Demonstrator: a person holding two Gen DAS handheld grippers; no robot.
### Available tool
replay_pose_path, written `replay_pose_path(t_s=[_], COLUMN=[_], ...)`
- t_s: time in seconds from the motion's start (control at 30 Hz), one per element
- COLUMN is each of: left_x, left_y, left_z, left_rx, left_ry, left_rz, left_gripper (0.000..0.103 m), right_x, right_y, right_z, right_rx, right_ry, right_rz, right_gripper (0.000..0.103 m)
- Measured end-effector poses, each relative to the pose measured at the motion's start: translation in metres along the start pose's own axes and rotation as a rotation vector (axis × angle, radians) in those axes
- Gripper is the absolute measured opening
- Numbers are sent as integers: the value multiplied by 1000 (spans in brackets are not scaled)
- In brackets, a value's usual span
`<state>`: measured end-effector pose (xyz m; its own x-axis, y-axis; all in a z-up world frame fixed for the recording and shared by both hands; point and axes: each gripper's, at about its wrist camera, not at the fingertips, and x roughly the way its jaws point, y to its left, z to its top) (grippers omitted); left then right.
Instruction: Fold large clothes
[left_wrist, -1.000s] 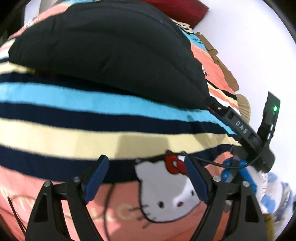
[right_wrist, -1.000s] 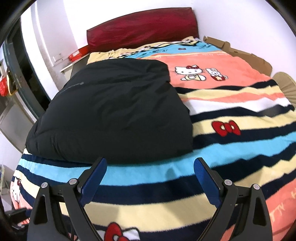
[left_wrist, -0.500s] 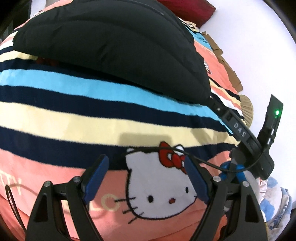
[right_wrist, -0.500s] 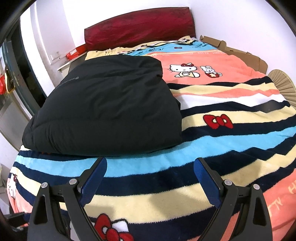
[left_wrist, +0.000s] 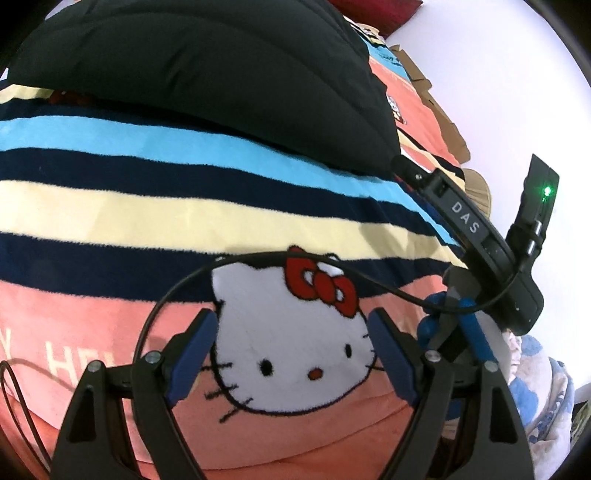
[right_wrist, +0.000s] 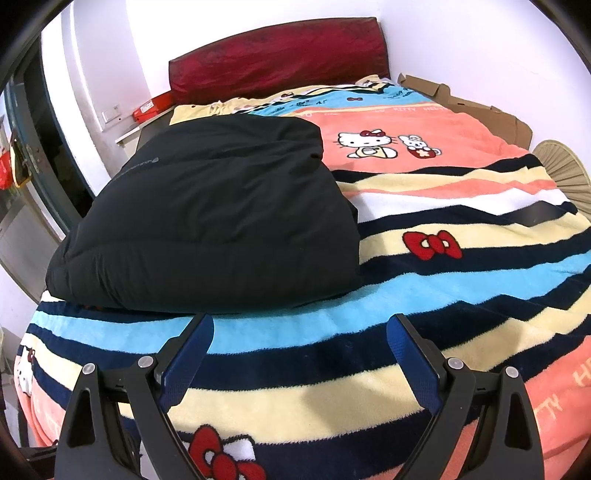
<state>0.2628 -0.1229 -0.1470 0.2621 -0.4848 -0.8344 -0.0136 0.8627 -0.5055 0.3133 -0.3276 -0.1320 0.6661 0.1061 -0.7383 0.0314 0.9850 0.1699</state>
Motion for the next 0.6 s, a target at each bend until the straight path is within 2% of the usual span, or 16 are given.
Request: replay_pose_path(t_s=[0.6], left_x=[-1], left_y=[1], left_z=[2], left_rx=[20], left_ry=[-22], left_rz=[19], left_gripper=[83], right_x=[1], right_y=[0], right_z=[2], right_rx=[-4], right_ry=[0], right_rz=[-3], right_gripper=[94])
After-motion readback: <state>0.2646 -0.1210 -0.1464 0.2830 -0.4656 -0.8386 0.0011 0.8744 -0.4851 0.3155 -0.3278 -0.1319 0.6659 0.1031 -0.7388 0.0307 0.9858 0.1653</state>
